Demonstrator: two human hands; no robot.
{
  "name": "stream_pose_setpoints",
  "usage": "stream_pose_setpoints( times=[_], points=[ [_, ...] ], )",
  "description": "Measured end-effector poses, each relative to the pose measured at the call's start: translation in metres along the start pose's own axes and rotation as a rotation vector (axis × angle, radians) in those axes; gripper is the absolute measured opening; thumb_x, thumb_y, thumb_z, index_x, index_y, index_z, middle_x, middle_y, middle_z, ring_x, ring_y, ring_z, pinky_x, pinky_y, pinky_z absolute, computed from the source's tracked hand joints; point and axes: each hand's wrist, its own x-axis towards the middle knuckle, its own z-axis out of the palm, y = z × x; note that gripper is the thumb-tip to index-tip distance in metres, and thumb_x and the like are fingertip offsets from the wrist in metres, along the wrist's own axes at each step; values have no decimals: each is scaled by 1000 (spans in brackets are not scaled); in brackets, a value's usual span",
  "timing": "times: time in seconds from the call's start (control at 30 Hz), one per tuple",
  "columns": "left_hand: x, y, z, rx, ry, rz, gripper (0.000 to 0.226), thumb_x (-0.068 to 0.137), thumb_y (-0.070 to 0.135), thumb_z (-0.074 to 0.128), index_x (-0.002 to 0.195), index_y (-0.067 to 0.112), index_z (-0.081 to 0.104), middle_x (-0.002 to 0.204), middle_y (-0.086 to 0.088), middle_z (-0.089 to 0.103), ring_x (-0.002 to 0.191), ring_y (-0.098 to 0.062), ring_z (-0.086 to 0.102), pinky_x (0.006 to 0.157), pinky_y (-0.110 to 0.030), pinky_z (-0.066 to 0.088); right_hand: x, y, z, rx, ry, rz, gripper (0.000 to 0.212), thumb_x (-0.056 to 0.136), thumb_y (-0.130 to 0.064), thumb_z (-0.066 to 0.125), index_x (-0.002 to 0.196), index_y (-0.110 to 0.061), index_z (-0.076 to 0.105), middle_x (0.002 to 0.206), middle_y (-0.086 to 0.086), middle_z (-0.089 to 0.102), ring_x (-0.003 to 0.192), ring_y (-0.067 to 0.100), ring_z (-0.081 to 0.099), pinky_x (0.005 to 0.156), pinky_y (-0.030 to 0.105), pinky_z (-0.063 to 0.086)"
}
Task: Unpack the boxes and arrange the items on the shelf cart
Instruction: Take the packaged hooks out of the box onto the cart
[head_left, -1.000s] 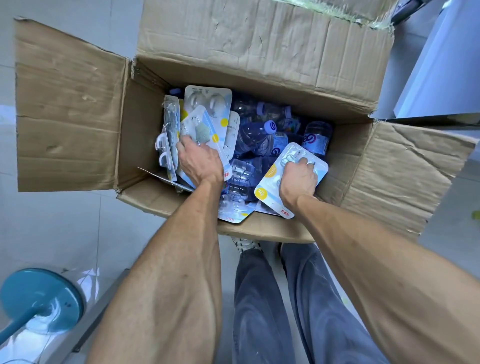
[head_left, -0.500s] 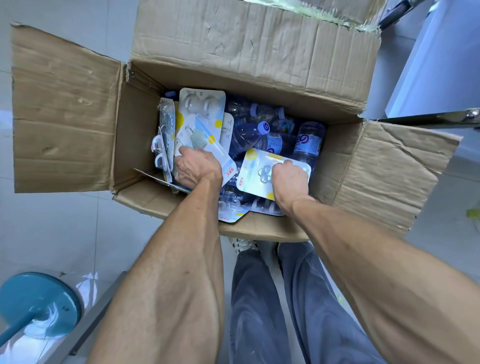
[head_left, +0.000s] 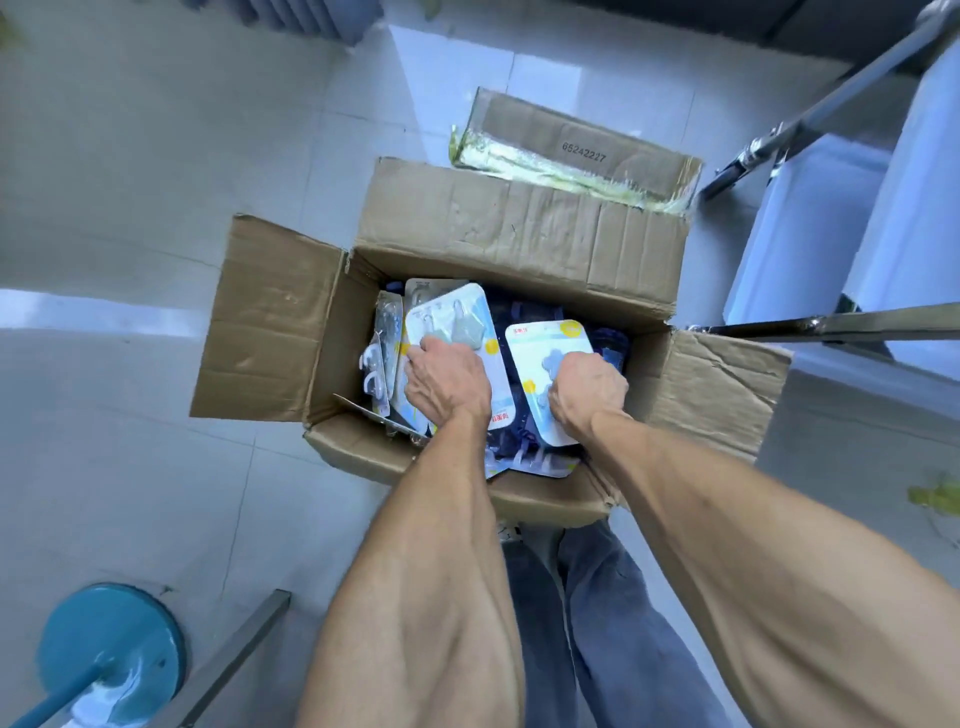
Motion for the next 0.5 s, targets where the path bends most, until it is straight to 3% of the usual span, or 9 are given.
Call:
stream_pose_setpoints(
  times=[0.3,0.5],
  points=[
    [-93,86,-172,-112,87,93,31,97,22,39,117,10,59,119,-11,58,109,-29,58,86,-41,43,-91,-28,-246,110,235,-147,26,92,-8,51,113,-5,66,115,16,66,105,33,63,80,34,48],
    [-181,154,-259,-180,186,61,31,97,21,39,117,8,60,120,-12,61,107,-31,59,84,-40,43,-162,28,-380,172,375,-240,24,87,-9,55,107,-11,69,112,11,69,104,30,65,76,28,46]
  ],
)
